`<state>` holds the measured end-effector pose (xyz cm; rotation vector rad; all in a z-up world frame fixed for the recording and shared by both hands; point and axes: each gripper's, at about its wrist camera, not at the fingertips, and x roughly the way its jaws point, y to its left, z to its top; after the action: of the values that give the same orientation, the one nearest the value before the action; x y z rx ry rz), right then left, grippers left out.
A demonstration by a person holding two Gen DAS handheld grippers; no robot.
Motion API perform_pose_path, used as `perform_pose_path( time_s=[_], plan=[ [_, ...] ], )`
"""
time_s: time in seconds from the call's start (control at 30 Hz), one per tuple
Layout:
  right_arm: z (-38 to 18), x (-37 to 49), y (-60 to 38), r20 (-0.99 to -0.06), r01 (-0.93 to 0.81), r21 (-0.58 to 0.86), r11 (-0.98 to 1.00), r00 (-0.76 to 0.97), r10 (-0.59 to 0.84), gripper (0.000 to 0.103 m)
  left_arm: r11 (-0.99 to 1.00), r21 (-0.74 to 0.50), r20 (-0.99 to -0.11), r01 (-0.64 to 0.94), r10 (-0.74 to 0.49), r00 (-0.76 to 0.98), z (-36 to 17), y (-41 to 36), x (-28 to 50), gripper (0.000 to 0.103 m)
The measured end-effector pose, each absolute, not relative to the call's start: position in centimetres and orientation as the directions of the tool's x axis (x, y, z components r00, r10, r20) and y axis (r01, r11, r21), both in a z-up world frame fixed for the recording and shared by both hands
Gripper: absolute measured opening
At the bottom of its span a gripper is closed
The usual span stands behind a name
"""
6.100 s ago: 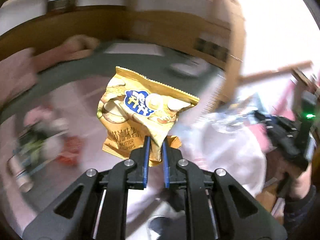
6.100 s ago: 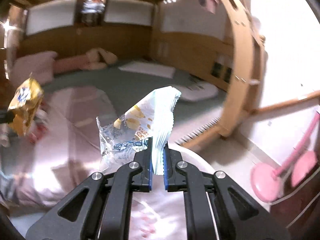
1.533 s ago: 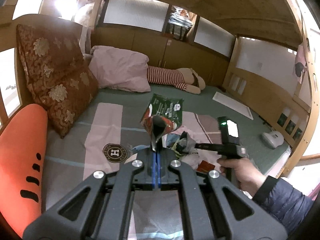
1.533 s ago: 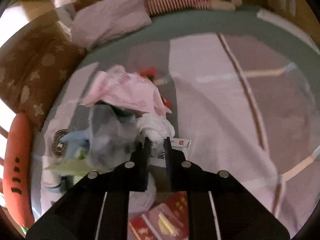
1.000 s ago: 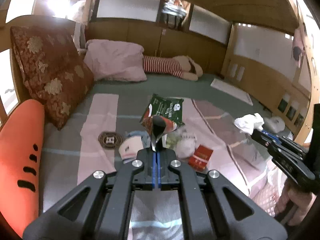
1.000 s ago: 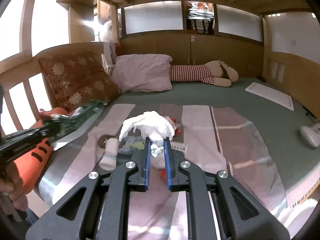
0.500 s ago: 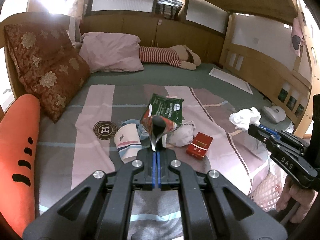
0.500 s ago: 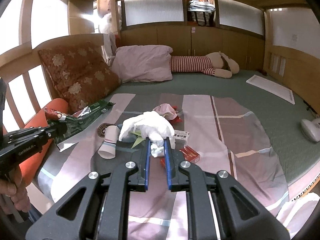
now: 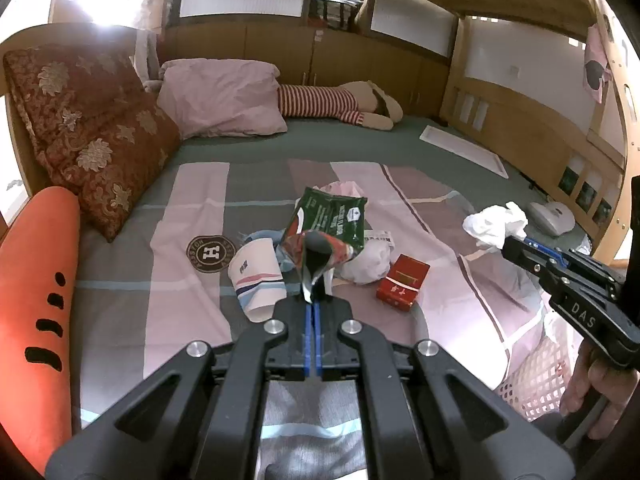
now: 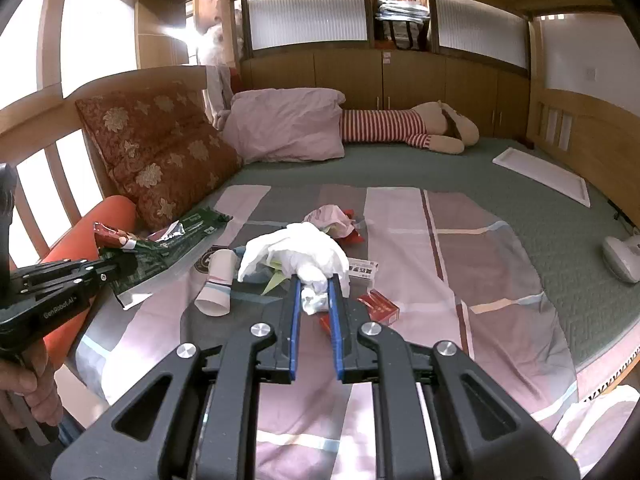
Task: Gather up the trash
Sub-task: 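Carry the green packet and white tissue to the wastebasket and open both tools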
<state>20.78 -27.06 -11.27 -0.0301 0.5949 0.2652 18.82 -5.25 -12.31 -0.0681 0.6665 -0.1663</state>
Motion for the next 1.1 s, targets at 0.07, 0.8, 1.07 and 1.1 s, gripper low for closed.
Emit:
perform_pose_path(
  time_s=[0.07, 0.8, 1.07, 1.1],
  plan=[
    [-11.3, 20.8, -27.1, -0.558, -0.255, 0.049, 0.966, 0.795, 0.238, 0.013, 0.984, -0.114, -0.609, 0.135, -0.176, 0.773, -12.3, -5.3, 18.8, 0.002],
    [-11.9, 3.8, -50.0, -0.542, 0.289, 0.122, 0.950, 0.821, -0.181, 0.016, 0.879, -0.110, -0.632, 0.464, -0.422, 0.650, -12.6, -15.0, 17.5, 0.002],
    [-14.4, -1.5, -57.4, -0.578, 0.509, 0.144, 0.849, 0.739, -0.345, 0.055, 0.626, -0.042, -0.631, 0.778, -0.620, 0.465, -10.0, -31.7, 11.9, 0.002],
    [-13.3, -2.7, -57.8, -0.536, 0.531, 0.157, 0.833, 0.754, -0.380, 0.063, 0.594, -0.045, -0.639, 0.803, -0.635, 0.434, -9.8, -33.6, 11.3, 0.002]
  ],
)
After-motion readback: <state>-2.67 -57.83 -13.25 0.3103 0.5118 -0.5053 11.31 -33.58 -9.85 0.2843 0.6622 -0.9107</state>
